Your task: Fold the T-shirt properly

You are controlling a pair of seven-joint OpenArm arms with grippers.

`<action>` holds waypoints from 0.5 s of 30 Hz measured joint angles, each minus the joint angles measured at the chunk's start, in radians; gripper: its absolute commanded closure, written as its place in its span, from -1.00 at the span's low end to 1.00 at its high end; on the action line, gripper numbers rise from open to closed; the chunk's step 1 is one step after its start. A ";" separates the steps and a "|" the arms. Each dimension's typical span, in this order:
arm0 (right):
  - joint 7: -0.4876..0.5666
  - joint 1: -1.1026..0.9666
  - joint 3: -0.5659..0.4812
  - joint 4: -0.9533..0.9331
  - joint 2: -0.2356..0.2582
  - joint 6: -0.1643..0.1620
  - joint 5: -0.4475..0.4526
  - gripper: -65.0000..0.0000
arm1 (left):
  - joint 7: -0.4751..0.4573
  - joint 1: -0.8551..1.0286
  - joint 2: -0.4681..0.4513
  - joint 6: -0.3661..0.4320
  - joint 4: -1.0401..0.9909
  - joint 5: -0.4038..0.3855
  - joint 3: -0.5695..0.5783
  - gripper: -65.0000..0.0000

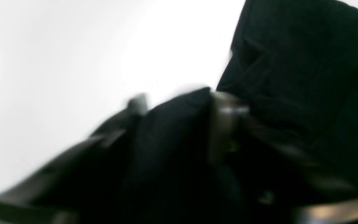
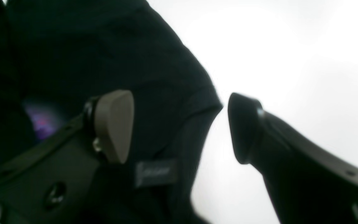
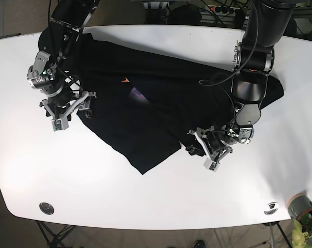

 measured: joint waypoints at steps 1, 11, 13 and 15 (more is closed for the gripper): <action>0.001 0.020 0.000 -0.027 0.008 -0.001 -0.001 -0.40 | 0.008 0.000 -0.005 0.000 0.000 0.000 0.000 0.89; 0.006 0.138 -0.002 -0.299 0.058 -0.004 -0.001 -0.40 | 0.066 0.054 -0.015 -0.006 0.103 0.032 -0.048 1.00; 0.005 0.156 -0.001 -0.353 0.059 -0.005 -0.003 -0.40 | 0.061 0.092 -0.020 -0.006 0.155 0.029 -0.072 1.00; 0.008 0.166 -0.002 -0.387 0.058 -0.004 -0.004 -0.40 | 0.070 0.116 -0.029 -0.006 0.200 0.031 -0.082 1.00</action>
